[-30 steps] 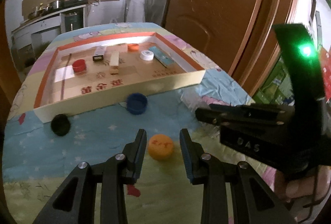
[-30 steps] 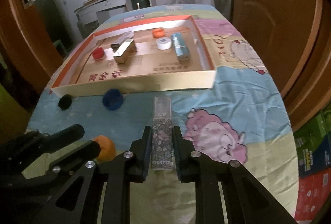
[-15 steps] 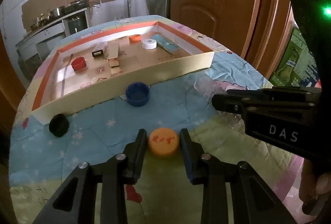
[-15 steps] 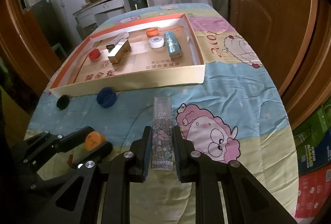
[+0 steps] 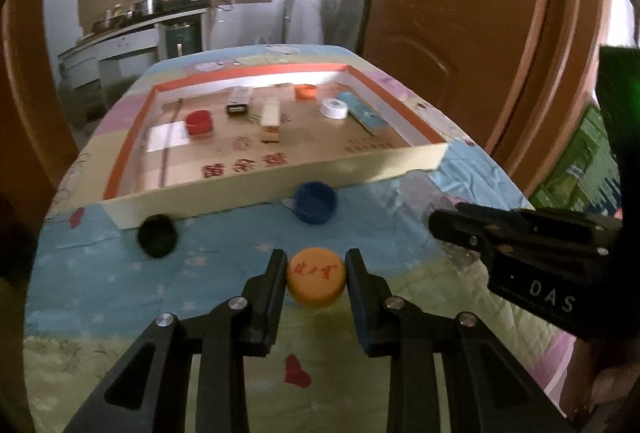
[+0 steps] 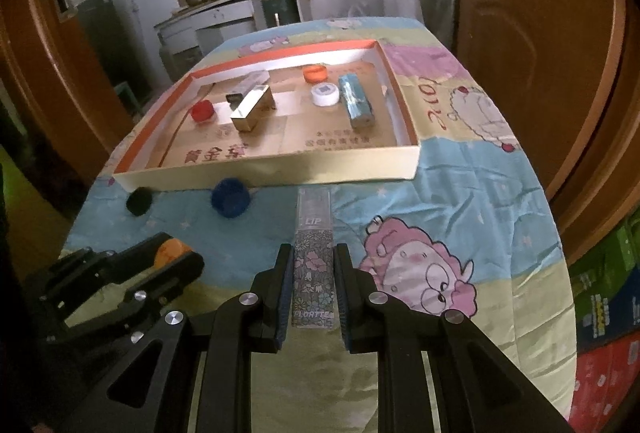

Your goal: Organize rigid objects

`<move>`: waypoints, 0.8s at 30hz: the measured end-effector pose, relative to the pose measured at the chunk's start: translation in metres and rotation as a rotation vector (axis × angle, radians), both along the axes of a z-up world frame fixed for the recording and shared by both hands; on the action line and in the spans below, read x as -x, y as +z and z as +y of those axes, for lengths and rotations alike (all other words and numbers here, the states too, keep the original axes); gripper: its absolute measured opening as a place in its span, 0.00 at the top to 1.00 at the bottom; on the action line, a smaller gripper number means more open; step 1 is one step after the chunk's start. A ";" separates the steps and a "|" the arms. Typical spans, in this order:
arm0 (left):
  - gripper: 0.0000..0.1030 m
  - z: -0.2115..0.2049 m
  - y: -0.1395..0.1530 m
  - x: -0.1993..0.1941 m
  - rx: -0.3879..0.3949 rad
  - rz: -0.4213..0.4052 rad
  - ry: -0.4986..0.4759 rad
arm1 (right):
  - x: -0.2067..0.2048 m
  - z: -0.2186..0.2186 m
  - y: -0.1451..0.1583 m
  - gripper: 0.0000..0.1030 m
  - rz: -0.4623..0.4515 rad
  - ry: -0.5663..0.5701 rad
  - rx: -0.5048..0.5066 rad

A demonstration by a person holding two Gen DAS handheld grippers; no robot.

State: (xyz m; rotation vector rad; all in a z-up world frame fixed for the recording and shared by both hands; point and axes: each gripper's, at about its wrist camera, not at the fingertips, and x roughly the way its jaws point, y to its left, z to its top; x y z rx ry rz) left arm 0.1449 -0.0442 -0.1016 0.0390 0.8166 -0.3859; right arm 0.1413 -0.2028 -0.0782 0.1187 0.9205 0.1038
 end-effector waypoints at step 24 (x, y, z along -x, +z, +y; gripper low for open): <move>0.71 0.039 0.053 -0.027 0.043 -0.082 0.133 | -0.030 0.030 0.037 0.80 -0.093 0.077 0.022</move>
